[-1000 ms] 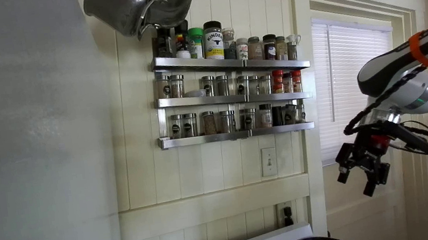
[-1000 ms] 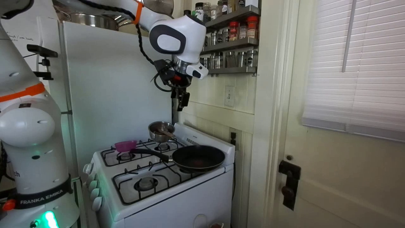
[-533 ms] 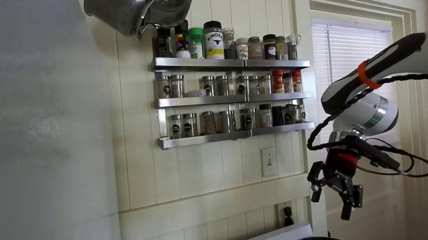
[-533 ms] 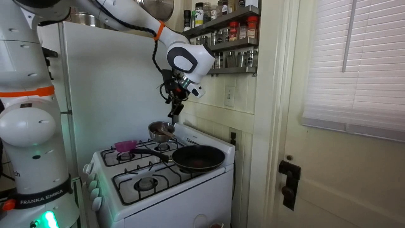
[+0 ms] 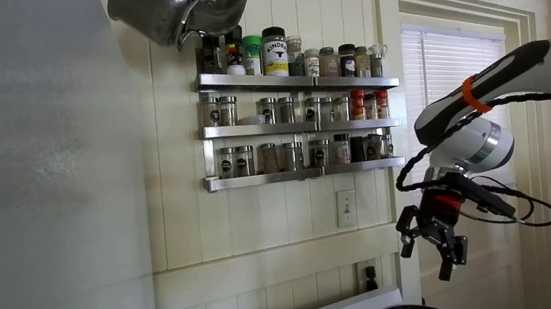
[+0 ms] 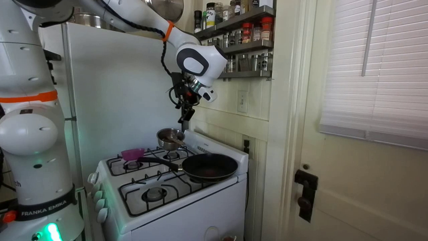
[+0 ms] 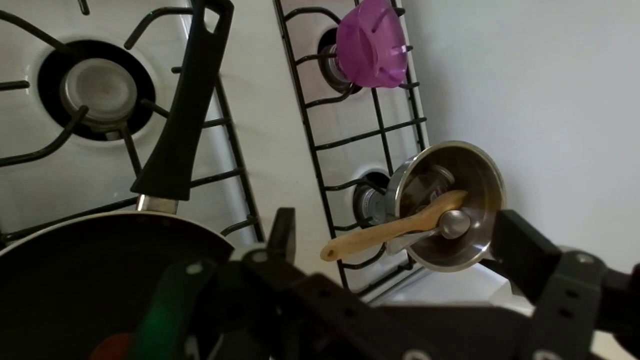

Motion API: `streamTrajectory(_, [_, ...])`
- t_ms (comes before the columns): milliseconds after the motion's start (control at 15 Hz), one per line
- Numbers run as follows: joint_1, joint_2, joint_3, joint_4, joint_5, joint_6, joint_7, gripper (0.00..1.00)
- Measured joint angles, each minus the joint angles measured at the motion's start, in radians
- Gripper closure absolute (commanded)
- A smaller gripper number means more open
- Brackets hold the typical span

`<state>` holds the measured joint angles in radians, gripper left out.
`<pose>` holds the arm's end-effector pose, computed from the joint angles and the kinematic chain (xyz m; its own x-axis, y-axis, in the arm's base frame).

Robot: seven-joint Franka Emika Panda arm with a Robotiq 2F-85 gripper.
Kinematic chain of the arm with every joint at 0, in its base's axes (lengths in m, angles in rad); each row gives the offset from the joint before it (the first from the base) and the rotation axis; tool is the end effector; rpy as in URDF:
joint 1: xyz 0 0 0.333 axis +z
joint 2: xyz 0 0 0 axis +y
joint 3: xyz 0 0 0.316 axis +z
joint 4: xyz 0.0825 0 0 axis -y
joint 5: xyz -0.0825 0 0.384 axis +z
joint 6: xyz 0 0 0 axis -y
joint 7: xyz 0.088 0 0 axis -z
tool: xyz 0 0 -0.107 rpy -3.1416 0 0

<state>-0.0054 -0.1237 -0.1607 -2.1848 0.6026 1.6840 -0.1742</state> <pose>0.4733 -0.0254 0.4321 0.9534 -0.0719 -0.2931 -0.2360 -0.7832 -0.5753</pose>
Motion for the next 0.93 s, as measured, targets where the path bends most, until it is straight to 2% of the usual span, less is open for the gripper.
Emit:
streamTrajectory(200, [-0.011,0.0,0.041,-0.02,-0.101,0.107,0.07,0.0])
streamTrajectory(467, [-0.012,0.0,0.093,-0.107,-0.264,0.238,0.225,0.0])
streamTrajectory(933, [-0.022,0.001,0.117,-0.26,-0.34,0.326,0.511,0.0])
